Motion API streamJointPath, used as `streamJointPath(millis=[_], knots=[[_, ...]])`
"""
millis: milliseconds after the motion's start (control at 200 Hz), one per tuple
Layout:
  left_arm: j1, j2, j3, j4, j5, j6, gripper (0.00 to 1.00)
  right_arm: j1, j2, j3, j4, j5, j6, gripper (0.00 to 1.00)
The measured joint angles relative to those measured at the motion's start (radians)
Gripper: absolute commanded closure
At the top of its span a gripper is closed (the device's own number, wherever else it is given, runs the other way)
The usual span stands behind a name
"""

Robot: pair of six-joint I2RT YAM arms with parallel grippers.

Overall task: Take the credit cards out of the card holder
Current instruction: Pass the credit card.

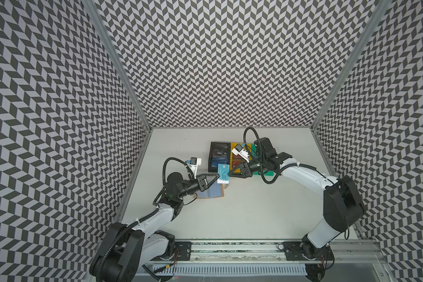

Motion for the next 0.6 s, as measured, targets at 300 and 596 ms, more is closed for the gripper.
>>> streamJointPath(millis=[300, 596], knots=[[-0.032, 0.039, 0.021, 0.000, 0.005, 0.003, 1.00, 0.000, 0.020, 0.000, 0.057, -0.039, 0.029, 0.67], [-0.045, 0.054, 0.030, 0.000, 0.007, 0.003, 1.00, 0.001, 0.024, 0.000, 0.082, -0.060, 0.036, 0.74]])
